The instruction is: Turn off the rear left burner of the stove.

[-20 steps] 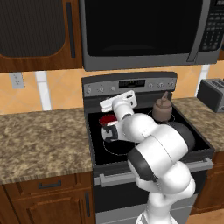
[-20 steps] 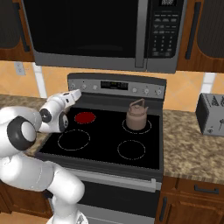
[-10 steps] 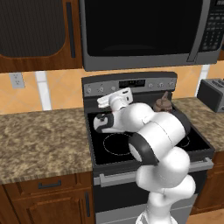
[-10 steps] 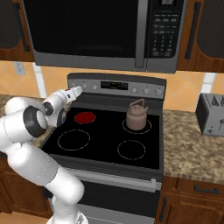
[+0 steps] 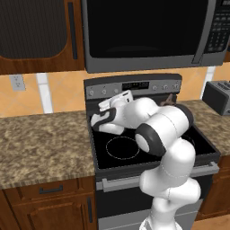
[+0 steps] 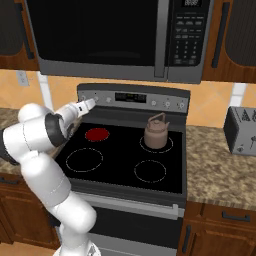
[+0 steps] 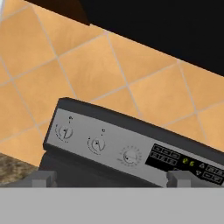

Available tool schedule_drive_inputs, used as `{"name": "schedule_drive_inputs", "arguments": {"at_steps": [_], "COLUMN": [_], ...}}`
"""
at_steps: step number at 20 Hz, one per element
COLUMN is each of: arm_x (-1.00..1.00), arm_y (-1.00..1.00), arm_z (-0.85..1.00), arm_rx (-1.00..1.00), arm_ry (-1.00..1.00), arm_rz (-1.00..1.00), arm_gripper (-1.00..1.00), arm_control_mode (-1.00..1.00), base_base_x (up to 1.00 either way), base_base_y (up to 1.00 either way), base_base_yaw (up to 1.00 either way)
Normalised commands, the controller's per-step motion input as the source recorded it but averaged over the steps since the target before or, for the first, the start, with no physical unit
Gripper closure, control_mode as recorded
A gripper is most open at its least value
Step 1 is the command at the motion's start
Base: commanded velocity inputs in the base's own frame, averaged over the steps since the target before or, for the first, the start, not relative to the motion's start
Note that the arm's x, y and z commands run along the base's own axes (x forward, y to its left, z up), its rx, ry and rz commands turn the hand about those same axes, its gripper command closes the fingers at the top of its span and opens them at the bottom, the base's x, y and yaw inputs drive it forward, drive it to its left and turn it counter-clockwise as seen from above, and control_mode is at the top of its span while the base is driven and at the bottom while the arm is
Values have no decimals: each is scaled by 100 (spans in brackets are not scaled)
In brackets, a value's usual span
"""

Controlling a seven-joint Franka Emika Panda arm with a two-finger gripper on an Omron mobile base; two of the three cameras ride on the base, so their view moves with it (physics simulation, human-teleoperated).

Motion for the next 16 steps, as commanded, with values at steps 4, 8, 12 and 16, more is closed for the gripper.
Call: {"name": "schedule_drive_inputs", "arguments": {"at_steps": [4, 8, 12, 16], "arm_x": [17, 20, 4, 0], "arm_y": [0, -6, -22, -13], "arm_z": [-11, -24, -33, -21], "arm_rx": [0, 0, 0, -2], "arm_ry": [0, -2, -4, -4], "arm_rz": [0, 0, 0, 0], "arm_gripper": [-100, -100, -100, -100], "arm_control_mode": [-100, -100, -100, -100], "base_base_x": [0, 0, 0, 0], "base_base_y": [0, 0, 0, 0], "base_base_yaw": [0, 0, 0, 0]}}
